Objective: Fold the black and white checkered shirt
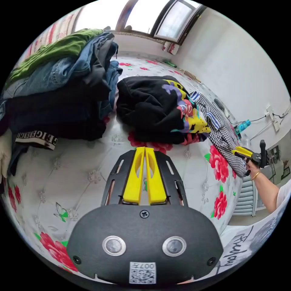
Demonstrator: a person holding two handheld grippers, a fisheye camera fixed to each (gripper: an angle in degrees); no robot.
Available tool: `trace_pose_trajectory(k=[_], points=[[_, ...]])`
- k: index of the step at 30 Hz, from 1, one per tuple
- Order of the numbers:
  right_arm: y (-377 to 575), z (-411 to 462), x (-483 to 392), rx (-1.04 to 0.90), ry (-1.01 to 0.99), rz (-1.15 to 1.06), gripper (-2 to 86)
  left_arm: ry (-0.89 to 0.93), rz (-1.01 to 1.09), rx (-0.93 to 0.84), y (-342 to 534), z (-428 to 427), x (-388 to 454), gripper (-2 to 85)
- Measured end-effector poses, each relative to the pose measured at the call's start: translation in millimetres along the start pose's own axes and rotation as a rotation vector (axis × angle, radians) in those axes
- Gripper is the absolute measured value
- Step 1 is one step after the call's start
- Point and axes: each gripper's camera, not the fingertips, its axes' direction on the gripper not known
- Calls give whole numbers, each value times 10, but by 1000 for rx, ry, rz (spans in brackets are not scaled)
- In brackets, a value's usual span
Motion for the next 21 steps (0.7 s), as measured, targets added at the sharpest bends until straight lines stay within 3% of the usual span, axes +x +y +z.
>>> trace_pose_trajectory(k=[2,5,8,12,18,21], points=[[212,243,70,-148,25,-42,91,20,-30,-48,284,-35,21,-10],[450,339,259,-76,-126,68,65,-3,-46,-150,793,-94,177,-10],[394,373,569,-73,-280,314,29,30,-71,-227,1262,-213,379,-10],[330,165,-41,-165,-253,45,5,83,-94,-255,1808,-509,646,-10],[997,-462,-1521,-115,-575,-237,-1,77,-122,-241,2591,-832,865,-10],[1105,-779,-2269,-75,-860,-335,-1,72,-179,-207,2826,-956,878,-9]])
